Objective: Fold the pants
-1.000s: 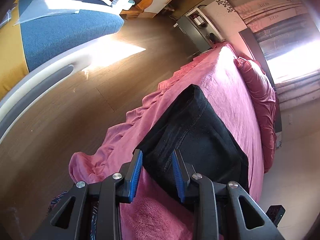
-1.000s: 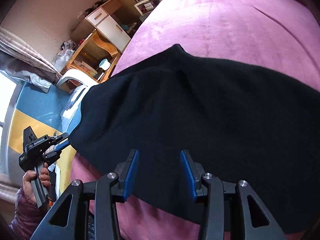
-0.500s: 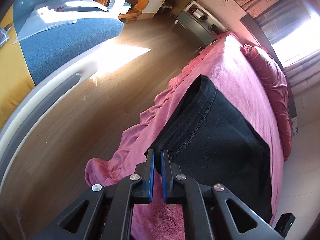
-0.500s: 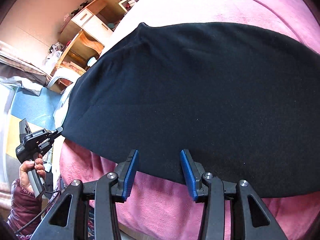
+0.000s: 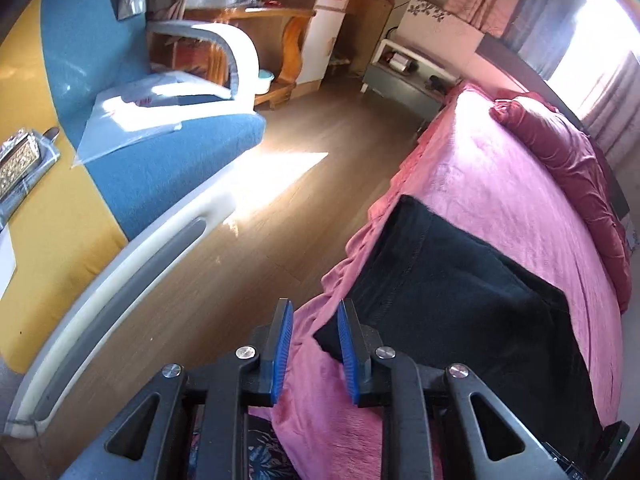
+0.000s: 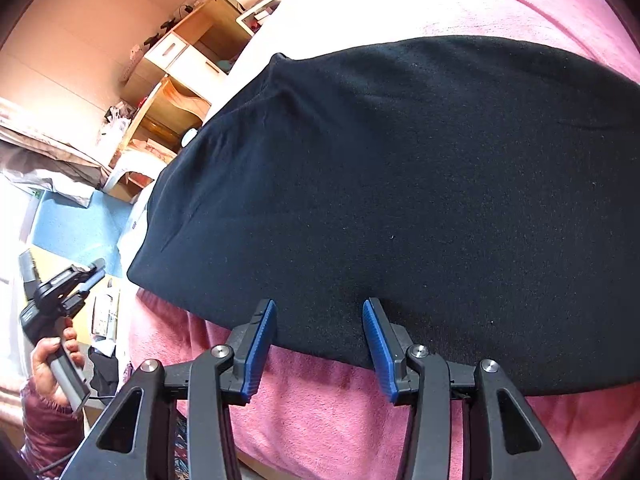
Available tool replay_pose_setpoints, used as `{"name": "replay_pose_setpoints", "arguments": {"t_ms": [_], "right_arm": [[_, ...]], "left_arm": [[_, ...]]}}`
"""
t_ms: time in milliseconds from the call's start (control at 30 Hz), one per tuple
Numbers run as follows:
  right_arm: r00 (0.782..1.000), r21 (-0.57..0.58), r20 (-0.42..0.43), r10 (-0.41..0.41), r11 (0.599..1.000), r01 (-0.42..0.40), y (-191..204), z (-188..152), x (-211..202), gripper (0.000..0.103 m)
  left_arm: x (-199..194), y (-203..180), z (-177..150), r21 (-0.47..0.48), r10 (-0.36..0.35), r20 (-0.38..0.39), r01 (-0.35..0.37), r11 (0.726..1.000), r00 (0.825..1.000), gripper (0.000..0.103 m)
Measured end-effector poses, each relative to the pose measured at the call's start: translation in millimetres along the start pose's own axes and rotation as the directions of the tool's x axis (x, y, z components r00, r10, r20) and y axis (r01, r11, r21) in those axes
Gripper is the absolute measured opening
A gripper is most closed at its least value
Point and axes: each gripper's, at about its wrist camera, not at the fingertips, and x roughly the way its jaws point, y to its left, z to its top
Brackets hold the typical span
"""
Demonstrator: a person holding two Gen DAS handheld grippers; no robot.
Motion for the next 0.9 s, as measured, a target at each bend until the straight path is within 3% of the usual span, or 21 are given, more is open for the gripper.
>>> {"name": "replay_pose_setpoints", "arguments": {"t_ms": [167, 333, 467, 600, 667, 767, 833, 900], "right_arm": [[0.999, 0.032, 0.035, 0.012, 0.999, -0.013, -5.9, 0.2, -19.6, 0.047], [0.990, 0.151, 0.135, -0.033, 0.988, 0.012, -49.7, 1.7, -66.0, 0.047], [0.963, 0.315, 0.247, -0.104, 0.949, 0.021, -114.7, -5.2, -126.6, 0.047], [0.908, 0.516, 0.343, -0.239, 0.856, 0.031, -194.9, -30.3, -192.7, 0.045], [0.870, 0.602, 0.369, -0.326, 0.797, 0.043, -231.6, -47.7, -222.6, 0.037], [0.820, 0.718, 0.390, -0.419, 0.696, 0.015, -280.2, -71.4, -257.9, 0.037], [0.799, 0.761, 0.391, -0.456, 0.649, -0.002, -303.6, -80.1, -272.6, 0.037], [0.795, 0.787, 0.376, -0.475, 0.617, -0.003, -318.5, -82.8, -279.6, 0.037]], "left_arm": [[-11.4, -67.4, -19.0, 0.195, -0.145, -0.019, 0.146, 0.970, 0.989, 0.024], [-3.9, -137.2, -53.1, 0.358, -0.259, -0.142, 0.293, 0.887, 0.956, 0.024], [-0.1, -179.7, -78.3, 0.446, -0.302, -0.223, 0.372, 0.814, 0.927, 0.024], [2.6, -209.9, -96.8, 0.513, -0.297, -0.261, 0.392, 0.764, 0.919, 0.024], [6.0, -218.4, -101.9, 0.526, -0.292, -0.277, 0.399, 0.751, 0.915, 0.024], [10.7, -226.6, -105.3, 0.537, -0.285, -0.296, 0.406, 0.739, 0.911, 0.024], [13.3, -232.5, -112.0, 0.552, -0.272, -0.300, 0.399, 0.732, 0.914, 0.024], [16.5, -237.8, -116.4, 0.560, -0.261, -0.310, 0.397, 0.727, 0.914, 0.024]]}}
